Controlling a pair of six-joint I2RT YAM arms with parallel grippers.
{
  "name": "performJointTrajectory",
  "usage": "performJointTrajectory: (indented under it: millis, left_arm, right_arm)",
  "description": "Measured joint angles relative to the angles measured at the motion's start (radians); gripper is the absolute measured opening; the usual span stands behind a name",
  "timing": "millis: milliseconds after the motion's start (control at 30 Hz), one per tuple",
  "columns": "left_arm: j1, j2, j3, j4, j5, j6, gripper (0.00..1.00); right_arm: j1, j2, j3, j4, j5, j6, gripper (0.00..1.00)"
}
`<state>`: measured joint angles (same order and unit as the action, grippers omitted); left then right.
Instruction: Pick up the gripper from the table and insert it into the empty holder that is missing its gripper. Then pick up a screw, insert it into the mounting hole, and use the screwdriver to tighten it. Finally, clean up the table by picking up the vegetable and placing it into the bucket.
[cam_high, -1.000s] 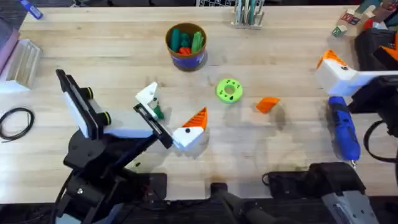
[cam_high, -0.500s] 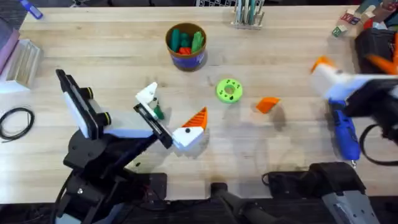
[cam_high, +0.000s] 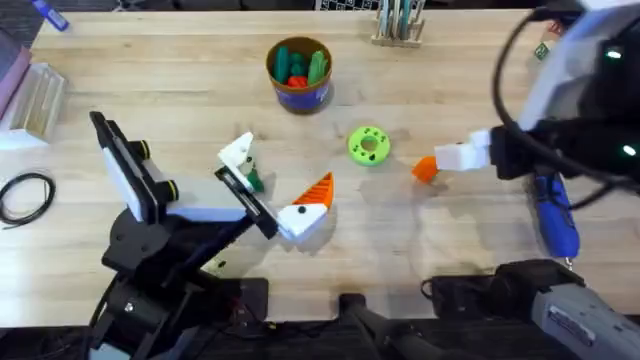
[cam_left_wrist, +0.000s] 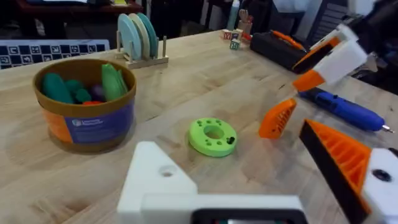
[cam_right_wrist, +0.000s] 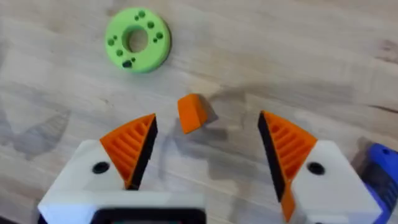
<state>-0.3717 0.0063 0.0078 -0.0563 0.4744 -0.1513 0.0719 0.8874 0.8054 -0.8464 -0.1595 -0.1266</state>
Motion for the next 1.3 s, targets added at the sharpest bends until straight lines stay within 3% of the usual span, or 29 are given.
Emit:
performJointTrajectory:
  millis: [133, 267, 467, 600, 800, 900, 967, 1033, 1067, 1300]
  left_arm:
    - [0.000, 0.000, 0.000, 0.000, 0.000, 0.000, 0.987]
    - [0.000, 0.000, 0.000, 0.000, 0.000, 0.000, 0.986]
    - [0.000, 0.000, 0.000, 0.000, 0.000, 0.000, 0.986]
    - [0.000, 0.000, 0.000, 0.000, 0.000, 0.000, 0.986]
    - [0.000, 0.000, 0.000, 0.000, 0.000, 0.000, 0.986]
    - [0.000, 0.000, 0.000, 0.000, 0.000, 0.000, 0.987]
    - [0.000, 0.000, 0.000, 0.000, 0.000, 0.000, 0.986]
    - [0.000, 0.000, 0.000, 0.000, 0.000, 0.000, 0.987]
    - [0.000, 0.000, 0.000, 0.000, 0.000, 0.000, 0.986]
    - [0.000, 0.000, 0.000, 0.000, 0.000, 0.000, 0.987]
  right_arm:
    - [0.016, 0.120, 0.002, -0.008, -0.010, -0.027, 0.992]
    - [0.092, 0.212, 0.002, -0.012, -0.013, -0.111, 0.992]
    - [0.205, 0.293, 0.002, -0.002, 0.105, -0.181, 0.959]
    - [0.230, 0.297, 0.003, 0.002, 0.146, -0.196, 0.835]
    - [0.231, 0.297, 0.003, 0.005, 0.171, -0.200, 0.570]
    - [0.231, 0.297, 0.005, 0.005, 0.173, -0.199, 0.501]
    - [0.231, 0.297, 0.009, 0.004, 0.174, -0.198, 0.362]
    - [0.231, 0.297, 0.016, 0.005, 0.175, -0.196, 0.101]
    - [0.231, 0.297, 0.020, 0.004, 0.174, -0.193, 0.030]
    - [0.231, 0.209, 0.139, -0.109, 0.173, -0.164, 0.012]
